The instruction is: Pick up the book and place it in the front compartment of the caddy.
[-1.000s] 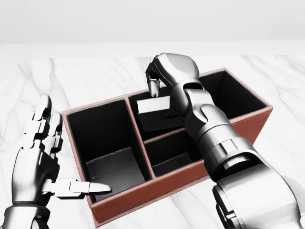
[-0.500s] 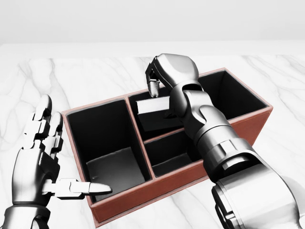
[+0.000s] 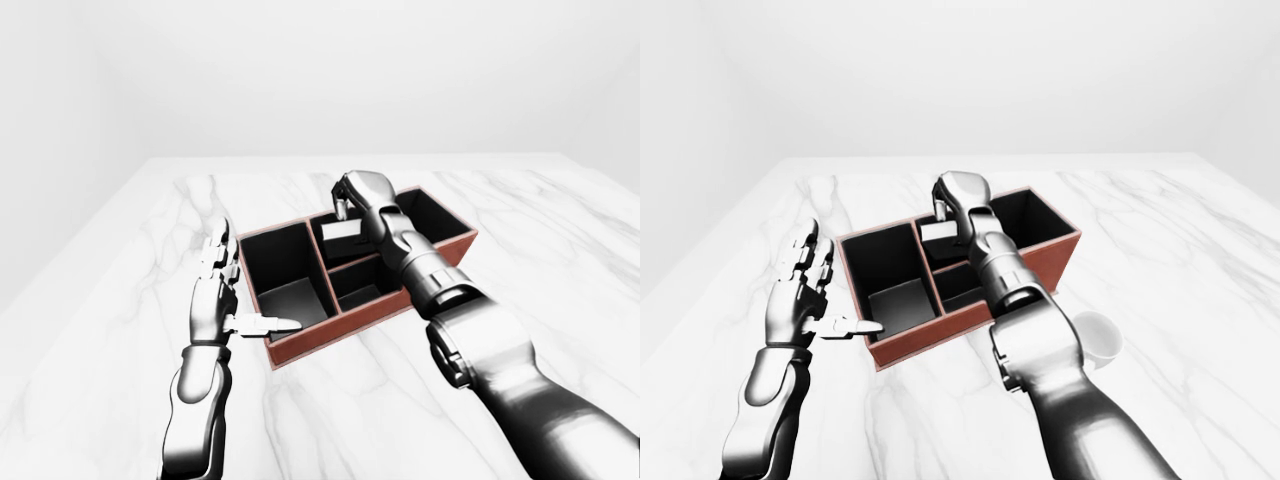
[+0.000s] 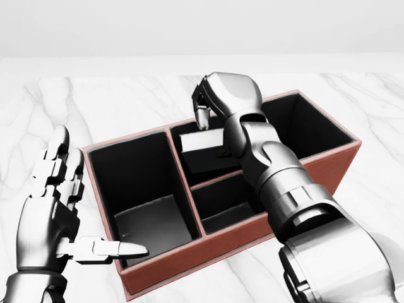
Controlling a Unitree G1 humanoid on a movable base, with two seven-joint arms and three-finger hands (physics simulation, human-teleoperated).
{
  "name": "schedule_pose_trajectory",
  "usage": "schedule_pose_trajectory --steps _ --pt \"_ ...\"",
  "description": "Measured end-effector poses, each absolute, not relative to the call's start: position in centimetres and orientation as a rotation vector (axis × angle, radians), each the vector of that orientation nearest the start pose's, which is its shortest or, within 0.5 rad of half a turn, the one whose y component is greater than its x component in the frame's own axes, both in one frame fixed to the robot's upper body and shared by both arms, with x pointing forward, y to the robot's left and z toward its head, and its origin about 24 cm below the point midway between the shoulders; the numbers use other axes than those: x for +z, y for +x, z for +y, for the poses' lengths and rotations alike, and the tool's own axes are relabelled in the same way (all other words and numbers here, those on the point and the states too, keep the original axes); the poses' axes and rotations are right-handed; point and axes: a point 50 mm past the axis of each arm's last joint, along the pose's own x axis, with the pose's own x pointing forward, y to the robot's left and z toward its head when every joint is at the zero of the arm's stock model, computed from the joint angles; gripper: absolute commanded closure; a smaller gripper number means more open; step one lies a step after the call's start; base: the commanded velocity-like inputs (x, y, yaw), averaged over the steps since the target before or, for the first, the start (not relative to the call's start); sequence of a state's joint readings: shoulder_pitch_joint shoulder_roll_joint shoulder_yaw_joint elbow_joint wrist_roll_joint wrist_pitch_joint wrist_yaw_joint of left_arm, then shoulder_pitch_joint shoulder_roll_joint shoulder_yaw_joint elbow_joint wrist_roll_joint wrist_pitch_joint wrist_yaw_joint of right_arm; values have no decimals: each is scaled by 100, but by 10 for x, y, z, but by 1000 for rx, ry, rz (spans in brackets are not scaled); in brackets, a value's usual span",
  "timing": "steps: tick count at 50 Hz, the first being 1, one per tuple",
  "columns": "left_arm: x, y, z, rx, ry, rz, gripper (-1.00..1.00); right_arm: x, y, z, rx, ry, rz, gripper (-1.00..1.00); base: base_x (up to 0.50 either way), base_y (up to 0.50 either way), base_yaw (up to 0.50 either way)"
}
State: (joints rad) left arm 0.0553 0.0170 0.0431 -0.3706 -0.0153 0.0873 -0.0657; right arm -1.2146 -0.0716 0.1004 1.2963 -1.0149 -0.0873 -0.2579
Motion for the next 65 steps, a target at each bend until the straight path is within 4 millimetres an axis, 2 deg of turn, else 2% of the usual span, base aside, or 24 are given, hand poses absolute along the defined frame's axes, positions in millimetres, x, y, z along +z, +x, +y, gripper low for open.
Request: schedule_pose_trajectory --steps 30,31,32,44,65 --pt "107 236 161 -15 19 -233 -100 159 417 -73 91 -1283 -261 100 0 0 0" --pt "107 236 161 -15 19 -233 -100 159 417 -73 90 -1283 -261 68 0 0 0" --pt "107 236 161 -15 19 -234 -100 159 417 -73 88 -1281 -263 -100 0 0 0" --pt "108 236 161 -16 18 -236 -100 166 418 -72 59 -1263 -289 -100 0 0 0" --pt "107 236 160 -18 18 -233 -100 166 417 -72 48 -1240 -297 -100 0 0 0"
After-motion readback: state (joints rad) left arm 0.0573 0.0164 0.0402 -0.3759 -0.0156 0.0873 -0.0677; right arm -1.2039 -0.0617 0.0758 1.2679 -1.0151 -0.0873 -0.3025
